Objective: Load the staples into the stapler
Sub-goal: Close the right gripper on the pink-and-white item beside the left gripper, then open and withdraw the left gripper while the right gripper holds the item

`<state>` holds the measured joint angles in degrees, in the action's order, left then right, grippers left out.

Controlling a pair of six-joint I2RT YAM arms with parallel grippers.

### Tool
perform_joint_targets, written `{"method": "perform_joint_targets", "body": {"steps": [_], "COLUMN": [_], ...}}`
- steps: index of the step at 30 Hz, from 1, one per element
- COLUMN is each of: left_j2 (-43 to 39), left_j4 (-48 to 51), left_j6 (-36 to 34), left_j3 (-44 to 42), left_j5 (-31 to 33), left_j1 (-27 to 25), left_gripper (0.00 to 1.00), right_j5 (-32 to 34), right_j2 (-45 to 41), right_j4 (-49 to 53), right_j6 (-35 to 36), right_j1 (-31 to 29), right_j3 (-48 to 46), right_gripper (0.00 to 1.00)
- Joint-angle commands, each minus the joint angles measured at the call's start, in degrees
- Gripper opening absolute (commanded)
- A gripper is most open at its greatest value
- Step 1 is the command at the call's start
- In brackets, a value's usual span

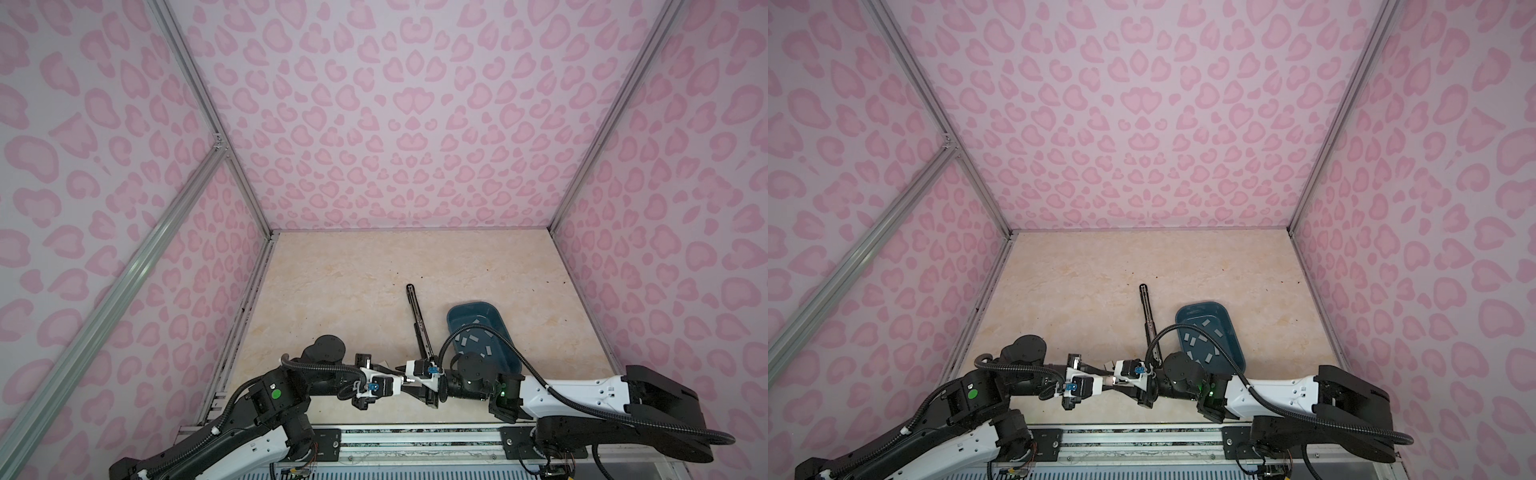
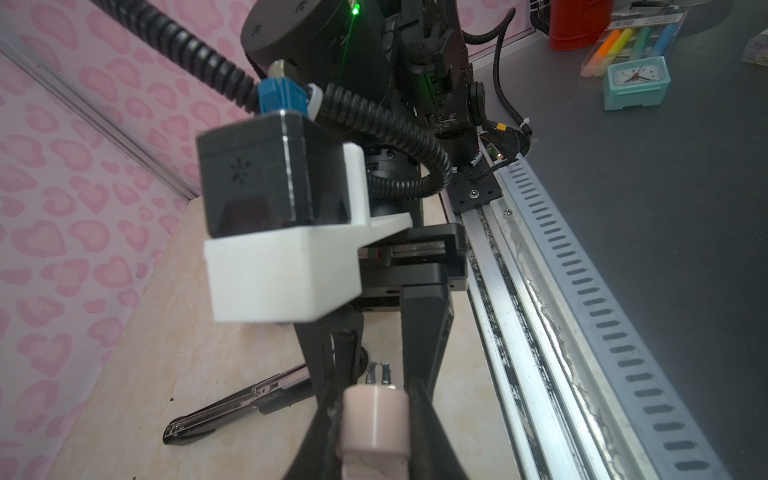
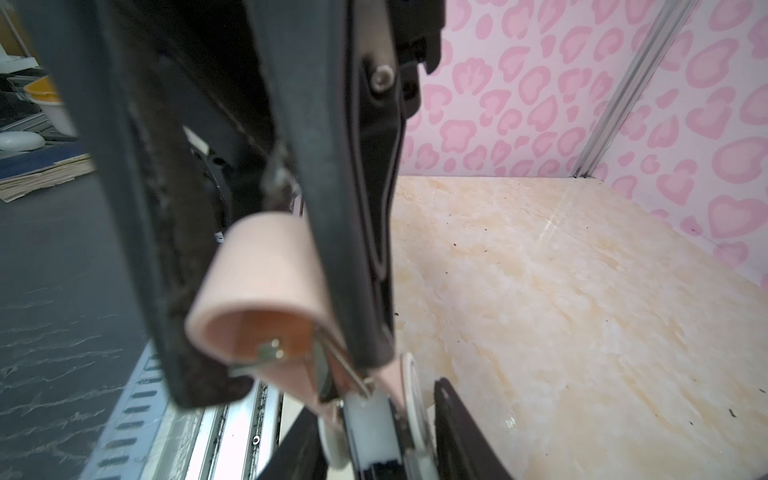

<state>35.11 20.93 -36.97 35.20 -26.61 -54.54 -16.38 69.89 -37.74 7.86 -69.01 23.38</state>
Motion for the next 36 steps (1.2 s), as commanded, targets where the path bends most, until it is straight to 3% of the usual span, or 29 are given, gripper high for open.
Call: {"method": "perform_joint_targets", "body": {"steps": [1,4,5,7,8,12,21,25,33,36], "left_j2": [0.0,-0.2,-0.3,-1.2,-1.6,-4.7,-12.3,-15.5,-22.6,-19.4], "left_j4": [-0.5,-0.8,-1.1,-3.0,-3.7,-7.2,-15.0,-15.4,-13.3,-9.0], "left_j6": [-0.7,-0.7,-0.5,0.5,0.7,2.1,2.3,1.3,-1.6,-0.7], "left_j3": [0.0,-0.1,-0.2,-1.0,-1.3,-2.9,-7.7,-9.1,-12.5,-9.7], "left_j5": [-0.7,-0.1,0.4,2.8,4.0,11.6,33.7,34.3,36.8,39.4], "left_j1": [0.0,0.0,0.0,0.0,0.0,0.0,0.0,0.0,0.2,0.7], "left_gripper": [0.04,0.08,0.15,0.40,0.47,0.62,0.67,0.69,0.72,0.71], "right_j5": [0.0,1.1,1.6,3.7,4.6,11.7,21.3,28.1,27.2,27.5], "right_j2": [0.4,0.4,0.4,0.4,0.4,0.7,2.0,3.8,9.8,12.6], "right_j4": [-2.6,-2.8,-2.9,-3.0,-3.0,-3.9,-5.5,-2.3,1.1,3.1], "right_j6": [-1.4,-1.9,-2.0,-2.4,-2.6,-3.8,-11.8,-15.2,-19.4,-20.2], "right_j1": [-0.1,-0.1,-0.1,-0.1,-0.1,0.0,3.5,3.6,3.6,3.5], "right_j3": [0.2,0.2,0.2,0.1,0.1,-0.5,-2.7,-2.1,1.8,4.0], "right_gripper": [0.29,0.20,0.18,0.12,0.10,0.03,0.00,0.00,0.00,0.00]}}
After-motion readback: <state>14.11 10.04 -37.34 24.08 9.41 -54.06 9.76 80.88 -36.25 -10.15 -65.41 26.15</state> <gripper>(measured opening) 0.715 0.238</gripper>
